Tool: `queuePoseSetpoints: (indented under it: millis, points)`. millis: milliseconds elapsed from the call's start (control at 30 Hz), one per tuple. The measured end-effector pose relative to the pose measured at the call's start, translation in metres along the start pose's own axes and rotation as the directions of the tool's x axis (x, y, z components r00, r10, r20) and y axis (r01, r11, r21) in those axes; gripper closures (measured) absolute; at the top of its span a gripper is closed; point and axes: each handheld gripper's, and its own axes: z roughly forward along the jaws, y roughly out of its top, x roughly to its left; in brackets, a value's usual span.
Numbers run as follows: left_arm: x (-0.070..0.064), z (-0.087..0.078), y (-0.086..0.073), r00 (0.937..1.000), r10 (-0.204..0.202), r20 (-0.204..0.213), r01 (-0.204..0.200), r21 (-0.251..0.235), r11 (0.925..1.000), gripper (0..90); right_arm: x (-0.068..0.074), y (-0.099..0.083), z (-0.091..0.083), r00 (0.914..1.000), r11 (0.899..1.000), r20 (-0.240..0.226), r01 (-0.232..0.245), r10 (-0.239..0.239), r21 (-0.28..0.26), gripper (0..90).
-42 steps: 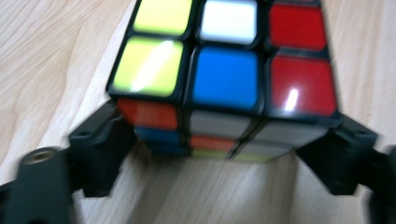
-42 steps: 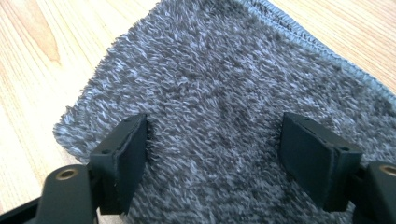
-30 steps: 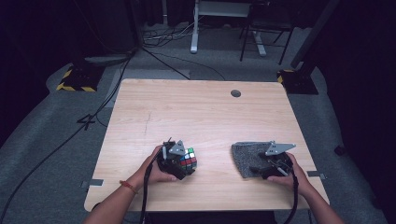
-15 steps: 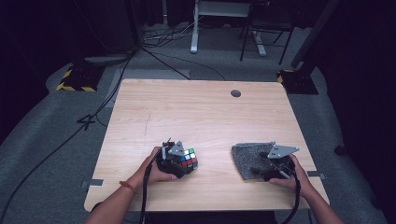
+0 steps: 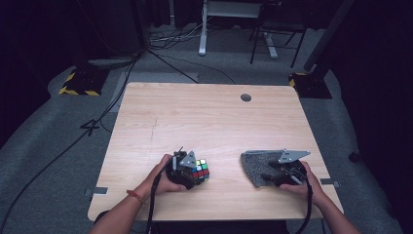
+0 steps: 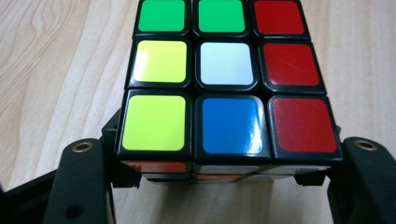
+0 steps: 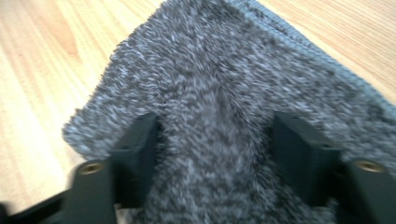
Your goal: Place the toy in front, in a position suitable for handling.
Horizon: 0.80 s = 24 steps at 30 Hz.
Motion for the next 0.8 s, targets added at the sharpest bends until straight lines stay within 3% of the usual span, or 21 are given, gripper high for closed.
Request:
queuePoseSetpoints:
  millis: [167,333,567,800]
  points:
    - [-0.006,-0.003,0.007,0.9999,0.014,0.001,-0.014,-0.025,0.9996,33.7,0.004,0.0,-0.002,0.9996,1.0,-0.026,0.015,-0.015,-0.004,62.3]
    - [-0.011,-0.004,0.014,0.9997,0.025,0.003,-0.025,-0.044,0.9987,33.7,0.007,0.001,-0.002,0.9986,0.999,-0.038,0.036,-0.036,-0.005,71.9]
    - [-0.014,-0.004,0.021,0.9997,0.024,0.008,-0.023,-0.055,0.9982,33.7,0.009,0.002,-0.004,0.9978,0.999,-0.04,0.052,-0.053,-0.016,74.9]
    - [-0.018,-0.004,0.028,0.9983,0.058,-0.001,-0.058,-0.046,0.9973,33.7,0.017,0.015,-0.02,0.9962,0.991,-0.028,0.079,-0.082,-0.104,75.8]
